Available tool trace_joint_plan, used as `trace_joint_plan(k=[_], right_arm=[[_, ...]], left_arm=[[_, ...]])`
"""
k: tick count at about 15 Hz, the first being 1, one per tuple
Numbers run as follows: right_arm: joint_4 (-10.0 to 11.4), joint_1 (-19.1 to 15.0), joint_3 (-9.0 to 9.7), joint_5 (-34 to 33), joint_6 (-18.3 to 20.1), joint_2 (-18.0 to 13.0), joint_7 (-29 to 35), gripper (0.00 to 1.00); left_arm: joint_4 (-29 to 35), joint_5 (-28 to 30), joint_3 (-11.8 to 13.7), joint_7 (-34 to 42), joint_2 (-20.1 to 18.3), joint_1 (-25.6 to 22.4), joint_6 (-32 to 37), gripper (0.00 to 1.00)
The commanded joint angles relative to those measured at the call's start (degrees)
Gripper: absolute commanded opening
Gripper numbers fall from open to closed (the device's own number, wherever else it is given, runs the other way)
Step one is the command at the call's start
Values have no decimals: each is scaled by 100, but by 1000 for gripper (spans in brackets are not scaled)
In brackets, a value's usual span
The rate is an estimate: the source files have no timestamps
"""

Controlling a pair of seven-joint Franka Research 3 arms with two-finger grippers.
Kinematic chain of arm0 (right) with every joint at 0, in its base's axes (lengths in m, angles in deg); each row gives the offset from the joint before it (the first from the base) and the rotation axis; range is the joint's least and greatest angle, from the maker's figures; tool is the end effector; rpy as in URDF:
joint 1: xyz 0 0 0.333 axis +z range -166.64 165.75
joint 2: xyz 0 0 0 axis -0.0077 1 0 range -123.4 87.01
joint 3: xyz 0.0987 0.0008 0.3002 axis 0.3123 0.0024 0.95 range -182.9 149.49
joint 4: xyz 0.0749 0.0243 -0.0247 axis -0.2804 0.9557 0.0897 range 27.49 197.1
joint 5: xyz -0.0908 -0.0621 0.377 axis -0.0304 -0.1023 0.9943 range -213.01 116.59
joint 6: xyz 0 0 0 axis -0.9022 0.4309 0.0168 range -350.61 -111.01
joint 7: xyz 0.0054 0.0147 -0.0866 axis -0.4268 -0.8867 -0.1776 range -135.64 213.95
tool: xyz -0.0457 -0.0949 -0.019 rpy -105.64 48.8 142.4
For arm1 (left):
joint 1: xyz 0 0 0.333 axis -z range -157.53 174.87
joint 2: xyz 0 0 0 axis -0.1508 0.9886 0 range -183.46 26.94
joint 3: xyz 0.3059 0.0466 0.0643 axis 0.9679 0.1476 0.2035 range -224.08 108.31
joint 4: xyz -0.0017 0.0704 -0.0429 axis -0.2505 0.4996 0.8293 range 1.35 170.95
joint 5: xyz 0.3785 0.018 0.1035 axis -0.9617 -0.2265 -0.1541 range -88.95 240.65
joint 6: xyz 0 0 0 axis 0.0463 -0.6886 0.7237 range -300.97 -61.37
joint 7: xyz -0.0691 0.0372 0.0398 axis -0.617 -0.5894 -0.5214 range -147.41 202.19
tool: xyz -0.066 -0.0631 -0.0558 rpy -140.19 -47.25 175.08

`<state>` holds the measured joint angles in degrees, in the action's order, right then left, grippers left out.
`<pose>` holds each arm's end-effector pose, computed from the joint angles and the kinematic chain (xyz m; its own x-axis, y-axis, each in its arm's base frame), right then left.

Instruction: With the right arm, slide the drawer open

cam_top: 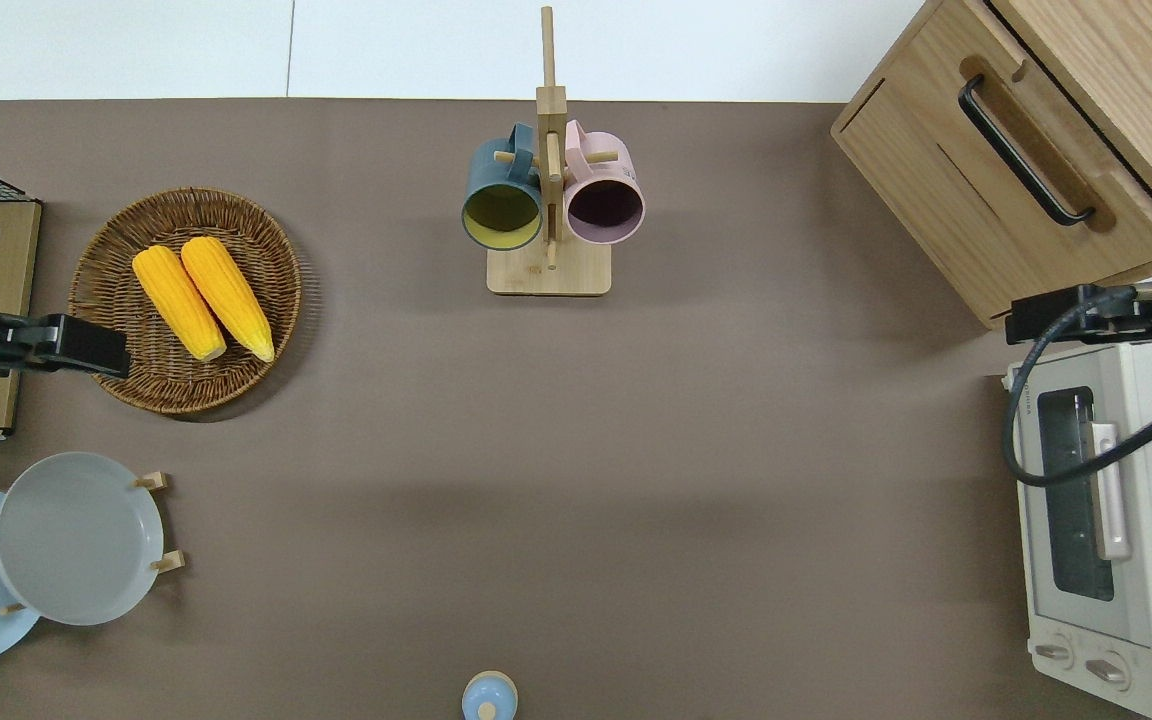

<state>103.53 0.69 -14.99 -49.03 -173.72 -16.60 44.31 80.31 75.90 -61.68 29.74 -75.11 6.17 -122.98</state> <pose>0.5592 0.0259 0.6653 0.9971 -0.0412 0.0633 -0.0417 -0.9991 0.0076 0.5660 -0.0118 0.6246 0.9974 -0.0637 -0.0346 -0.0635 -0.9980 0.0058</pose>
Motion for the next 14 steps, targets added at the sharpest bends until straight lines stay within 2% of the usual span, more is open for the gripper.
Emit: trace_joint_plan(k=[1,9,14], right_arm=[[130,-121,-13,90,-43,-55,99,985],[86,-122,-48,20,-34,24,56,985],[-283,-96,-48,-32,80,270,108,983]], left_arm=[[-58,-102,2,-60,-25,39,103,993],[-58,-102,2,-60,-25,39,103,993],[-58,-102,2,-60,-25,39,103,993]])
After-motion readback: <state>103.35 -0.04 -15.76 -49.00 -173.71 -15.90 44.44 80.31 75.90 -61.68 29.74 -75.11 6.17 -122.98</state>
